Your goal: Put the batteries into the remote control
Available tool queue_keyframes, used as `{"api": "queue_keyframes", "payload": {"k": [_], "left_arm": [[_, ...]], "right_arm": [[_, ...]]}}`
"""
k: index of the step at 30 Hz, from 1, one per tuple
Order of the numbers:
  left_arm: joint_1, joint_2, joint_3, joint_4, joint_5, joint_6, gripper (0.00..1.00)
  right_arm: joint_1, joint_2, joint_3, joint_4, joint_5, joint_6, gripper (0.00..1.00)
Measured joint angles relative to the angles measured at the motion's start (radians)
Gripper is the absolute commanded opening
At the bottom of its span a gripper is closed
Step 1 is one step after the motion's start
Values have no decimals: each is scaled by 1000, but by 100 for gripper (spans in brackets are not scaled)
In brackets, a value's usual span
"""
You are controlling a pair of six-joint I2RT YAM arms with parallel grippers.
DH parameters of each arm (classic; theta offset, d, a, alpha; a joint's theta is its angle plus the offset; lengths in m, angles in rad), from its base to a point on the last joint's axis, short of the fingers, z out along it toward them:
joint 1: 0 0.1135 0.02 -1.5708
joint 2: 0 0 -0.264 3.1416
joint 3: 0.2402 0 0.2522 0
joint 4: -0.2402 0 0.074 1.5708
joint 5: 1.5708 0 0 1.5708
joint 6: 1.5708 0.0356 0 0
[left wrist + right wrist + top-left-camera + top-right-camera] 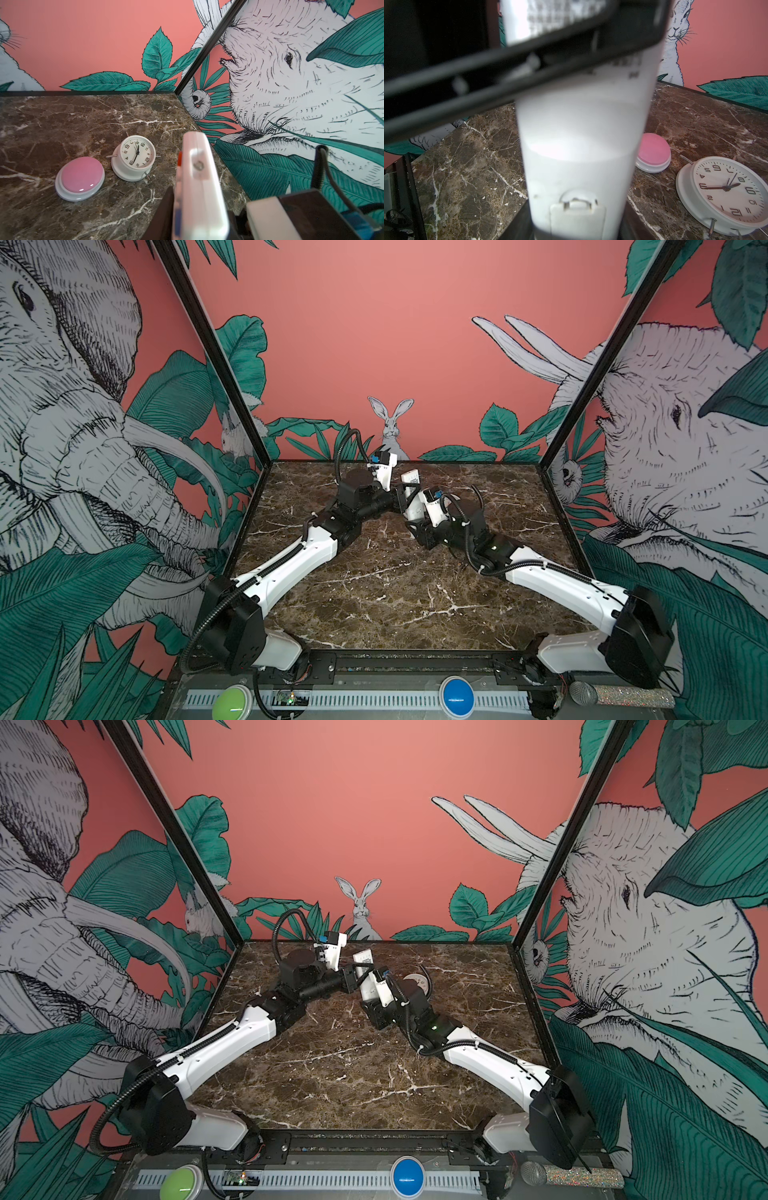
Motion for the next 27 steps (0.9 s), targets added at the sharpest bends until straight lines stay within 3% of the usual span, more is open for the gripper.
{"api": "queue_keyframes", "payload": {"k": [2,5,10,13,15,19,27], "left_arm": [[0,0,0,-2,2,4,15],[0,0,0,-6,-2,9,11],[0,0,0,-16,-2,16,0],[0,-2,0,-31,-5,24,0],[1,-2,0,-51,-10,31,0],[12,-2,2,-77,3,35,0],[54,-2,3,-118,96,40,0]], "right_arm": [[0,0,0,1,-4,2,0],[0,1,0,0,-8,5,11],[0,2,-1,-3,-18,13,45],[0,2,-12,9,-37,11,77],[5,0,-19,29,-71,3,88],[13,-31,-38,47,-112,-26,98],[13,-134,-65,24,-158,-132,99]]}}
